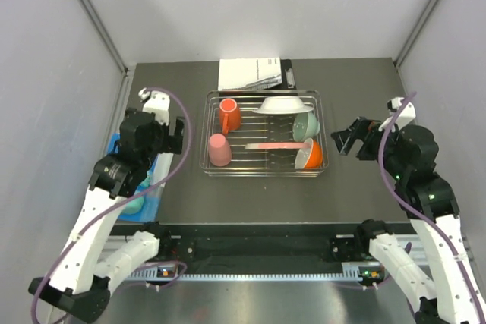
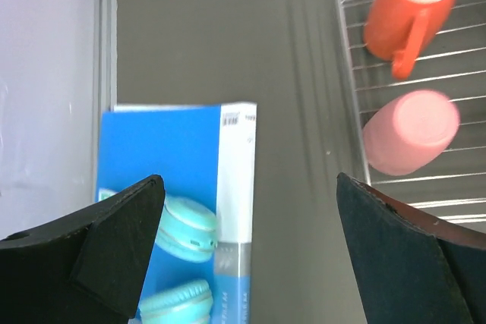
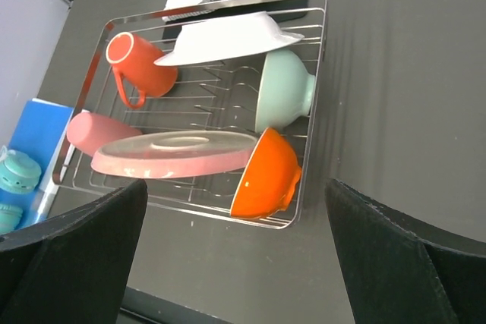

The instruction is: Load the mixed dishes into the dish rack

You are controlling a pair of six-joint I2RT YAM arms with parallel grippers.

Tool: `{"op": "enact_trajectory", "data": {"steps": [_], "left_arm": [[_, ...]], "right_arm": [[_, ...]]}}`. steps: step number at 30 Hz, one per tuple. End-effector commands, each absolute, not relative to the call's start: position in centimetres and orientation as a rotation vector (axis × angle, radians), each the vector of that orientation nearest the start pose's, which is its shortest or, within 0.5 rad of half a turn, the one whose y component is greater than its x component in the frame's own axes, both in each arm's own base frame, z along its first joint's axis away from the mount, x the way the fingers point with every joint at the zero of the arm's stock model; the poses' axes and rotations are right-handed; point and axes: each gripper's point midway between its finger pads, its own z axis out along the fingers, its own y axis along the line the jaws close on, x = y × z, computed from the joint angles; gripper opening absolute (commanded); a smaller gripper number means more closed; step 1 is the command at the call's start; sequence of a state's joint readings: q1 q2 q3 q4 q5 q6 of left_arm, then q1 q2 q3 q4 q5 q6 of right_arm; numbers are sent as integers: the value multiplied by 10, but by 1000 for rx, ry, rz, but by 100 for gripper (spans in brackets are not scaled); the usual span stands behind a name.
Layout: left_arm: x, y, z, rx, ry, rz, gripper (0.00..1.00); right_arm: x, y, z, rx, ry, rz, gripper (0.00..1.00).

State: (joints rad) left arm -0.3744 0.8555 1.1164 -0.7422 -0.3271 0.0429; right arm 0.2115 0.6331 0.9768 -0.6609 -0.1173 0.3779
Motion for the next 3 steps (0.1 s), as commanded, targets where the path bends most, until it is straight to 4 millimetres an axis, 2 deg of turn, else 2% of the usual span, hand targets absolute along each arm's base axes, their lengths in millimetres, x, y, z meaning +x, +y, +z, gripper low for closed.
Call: {"op": "enact_trajectory", "data": {"steps": [1,3], "left_arm": [[246,-30,269,84,2016,73,99],[242,-28,266,68,2012,60,99]], "right_arm": [[225,78,312,60,1874,467,100],[225,77,315,62,1866,464,100]]}}
